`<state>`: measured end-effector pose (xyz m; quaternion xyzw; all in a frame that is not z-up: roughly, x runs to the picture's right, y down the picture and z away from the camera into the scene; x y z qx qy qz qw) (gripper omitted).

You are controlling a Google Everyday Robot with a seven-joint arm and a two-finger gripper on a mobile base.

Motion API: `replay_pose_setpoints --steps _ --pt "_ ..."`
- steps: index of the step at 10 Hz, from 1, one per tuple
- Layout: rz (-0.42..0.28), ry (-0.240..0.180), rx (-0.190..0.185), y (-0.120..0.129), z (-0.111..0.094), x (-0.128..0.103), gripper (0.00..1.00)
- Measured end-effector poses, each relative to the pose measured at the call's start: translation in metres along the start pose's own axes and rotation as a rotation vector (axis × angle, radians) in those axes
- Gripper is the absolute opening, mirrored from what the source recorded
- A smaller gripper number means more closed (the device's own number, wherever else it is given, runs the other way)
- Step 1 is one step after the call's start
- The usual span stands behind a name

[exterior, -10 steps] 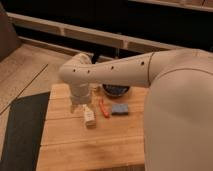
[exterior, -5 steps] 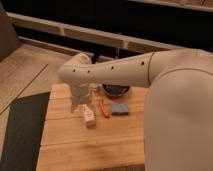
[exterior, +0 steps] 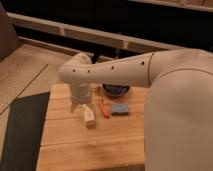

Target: Place the bottle in the ceramic bowl

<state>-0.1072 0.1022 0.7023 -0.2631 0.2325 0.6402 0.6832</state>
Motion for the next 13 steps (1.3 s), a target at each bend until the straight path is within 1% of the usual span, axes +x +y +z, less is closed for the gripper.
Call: replay_pose_setpoints --steps 9,11,12,13 --pt "0.000 0.000 0.000 0.000 0.000 0.000 0.65" --pt "-0.002 -0.011 0.001 0.000 -0.002 -0.002 0.65" --pt "-0.026 -0.073 -0.010 0.001 -0.013 -0.018 0.65" --pt "-0.068 -0.137 -0.019 0.000 -0.024 -0.037 0.65"
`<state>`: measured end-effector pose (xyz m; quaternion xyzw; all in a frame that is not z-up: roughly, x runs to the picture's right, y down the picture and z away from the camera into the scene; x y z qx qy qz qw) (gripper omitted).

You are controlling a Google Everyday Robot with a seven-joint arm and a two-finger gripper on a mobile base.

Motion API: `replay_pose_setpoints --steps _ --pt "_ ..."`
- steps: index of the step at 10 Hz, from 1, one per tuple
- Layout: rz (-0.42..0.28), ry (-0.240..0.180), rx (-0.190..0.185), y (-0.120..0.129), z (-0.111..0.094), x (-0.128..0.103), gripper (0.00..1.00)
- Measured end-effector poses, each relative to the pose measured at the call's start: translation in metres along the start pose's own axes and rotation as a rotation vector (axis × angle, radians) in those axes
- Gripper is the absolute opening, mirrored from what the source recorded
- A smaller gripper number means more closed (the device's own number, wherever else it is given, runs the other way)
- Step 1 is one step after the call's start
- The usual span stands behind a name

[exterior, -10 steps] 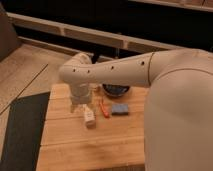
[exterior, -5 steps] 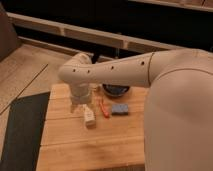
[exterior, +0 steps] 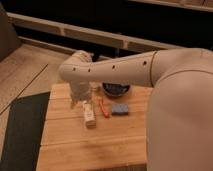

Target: Place the bottle in the ceramic bowl

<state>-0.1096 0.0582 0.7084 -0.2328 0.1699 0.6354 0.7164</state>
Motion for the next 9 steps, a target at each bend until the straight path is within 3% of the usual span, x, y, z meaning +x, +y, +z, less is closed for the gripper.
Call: replay_pose_setpoints --steps 2,4,7,9 --pt "-0.088 -0.118 -0.048 0.001 -0.019 -0.038 0.65" --pt "-0.112 -0.155 -0.063 -0.001 -0.026 -0.050 0.65" --pt "-0.103 -0.149 -0.052 -0.004 -0.018 -0.051 0.65" --pt "-0.051 -0.110 -0.015 -0.033 0.016 -0.060 0.65"
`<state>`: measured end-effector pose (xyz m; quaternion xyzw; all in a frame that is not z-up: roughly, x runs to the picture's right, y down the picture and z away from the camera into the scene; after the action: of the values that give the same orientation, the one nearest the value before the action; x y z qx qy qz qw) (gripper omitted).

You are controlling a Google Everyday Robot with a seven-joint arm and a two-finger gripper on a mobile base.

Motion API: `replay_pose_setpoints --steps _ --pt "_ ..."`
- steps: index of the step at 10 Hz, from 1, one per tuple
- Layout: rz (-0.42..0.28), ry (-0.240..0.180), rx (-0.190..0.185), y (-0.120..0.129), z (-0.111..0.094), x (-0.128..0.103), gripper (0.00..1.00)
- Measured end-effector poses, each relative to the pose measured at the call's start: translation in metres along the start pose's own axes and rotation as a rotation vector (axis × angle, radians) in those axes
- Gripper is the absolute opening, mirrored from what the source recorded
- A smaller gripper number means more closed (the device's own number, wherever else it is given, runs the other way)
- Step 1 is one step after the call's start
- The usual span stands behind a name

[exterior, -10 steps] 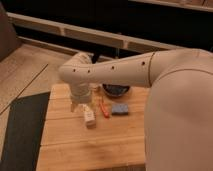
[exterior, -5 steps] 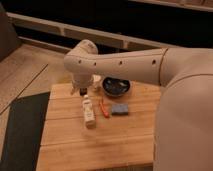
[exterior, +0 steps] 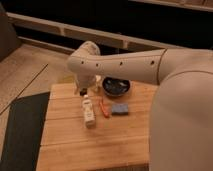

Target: Place the bottle in the ceramic bowl

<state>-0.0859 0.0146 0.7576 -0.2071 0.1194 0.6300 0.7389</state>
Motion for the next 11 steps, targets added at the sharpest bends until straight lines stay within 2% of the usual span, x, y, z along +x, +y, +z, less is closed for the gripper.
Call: replay_pose_setpoints --steps 2,3,4,7,9,11 --pt "-0.014 0.050 -0.005 0.001 0.029 0.002 0.65" --pt "-0.040 0.087 -0.023 0.012 0.052 0.002 0.65" --pt "-0.051 0.106 -0.035 0.017 0.065 0.002 0.65" --pt "-0.079 0.163 -0.068 0.025 0.105 0.004 0.65" --pt "-0.092 0.210 -0.072 0.025 0.123 0.011 0.65" --pt "-0.107 0.280 -0.079 0.027 0.146 0.023 0.65"
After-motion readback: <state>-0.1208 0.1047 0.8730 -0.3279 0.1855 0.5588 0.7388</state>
